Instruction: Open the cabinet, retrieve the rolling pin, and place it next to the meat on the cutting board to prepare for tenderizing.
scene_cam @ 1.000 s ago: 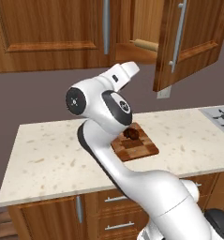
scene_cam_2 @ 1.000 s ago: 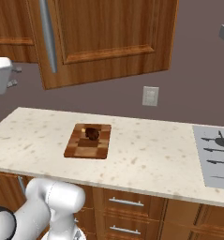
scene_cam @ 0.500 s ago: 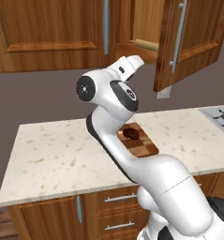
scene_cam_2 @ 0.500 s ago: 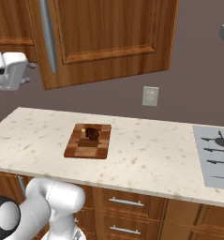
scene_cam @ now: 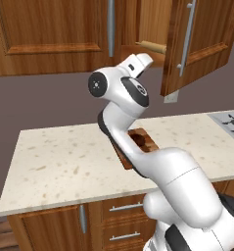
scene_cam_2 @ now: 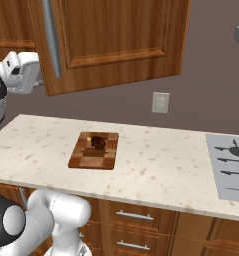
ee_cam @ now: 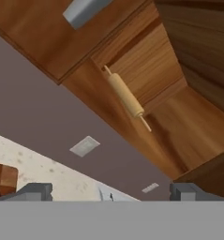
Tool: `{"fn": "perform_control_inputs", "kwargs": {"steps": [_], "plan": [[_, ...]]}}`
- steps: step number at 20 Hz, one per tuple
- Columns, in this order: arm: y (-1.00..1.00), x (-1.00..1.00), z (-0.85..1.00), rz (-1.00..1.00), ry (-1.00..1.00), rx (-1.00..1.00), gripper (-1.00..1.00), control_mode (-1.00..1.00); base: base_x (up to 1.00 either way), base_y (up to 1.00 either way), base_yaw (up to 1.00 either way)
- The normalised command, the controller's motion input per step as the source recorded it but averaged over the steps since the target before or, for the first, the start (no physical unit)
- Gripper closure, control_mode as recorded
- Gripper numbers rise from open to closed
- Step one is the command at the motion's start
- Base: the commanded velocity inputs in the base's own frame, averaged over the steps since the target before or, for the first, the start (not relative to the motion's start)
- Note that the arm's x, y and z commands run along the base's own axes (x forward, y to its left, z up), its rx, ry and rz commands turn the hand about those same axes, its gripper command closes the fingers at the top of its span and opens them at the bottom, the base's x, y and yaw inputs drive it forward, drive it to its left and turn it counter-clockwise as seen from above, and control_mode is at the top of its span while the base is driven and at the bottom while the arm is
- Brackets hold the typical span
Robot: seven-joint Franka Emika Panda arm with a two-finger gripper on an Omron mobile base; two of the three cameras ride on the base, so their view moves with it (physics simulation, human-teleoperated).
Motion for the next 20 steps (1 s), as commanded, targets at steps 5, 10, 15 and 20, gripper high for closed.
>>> {"fn": "perform_control_inputs", "kwargs": {"steps": [5, 10, 15, 20], "plan": [[0.00, 0.39, -0.08, 0.00, 0.05, -0.05, -1.00, -1.00, 0.00, 0.00, 0.00], [0.00, 0.31, -0.05, 0.00, 0.04, -0.04, -1.00, -1.00, 0.00, 0.00, 0.00], [-0.09, 0.11, 0.00, 0.00, 0.00, -0.03, -1.00, -1.00, 0.00, 0.00, 0.00], [-0.33, 0.00, 0.00, -0.01, 0.00, -0.05, -1.00, -1.00, 0.00, 0.00, 0.00]]}}
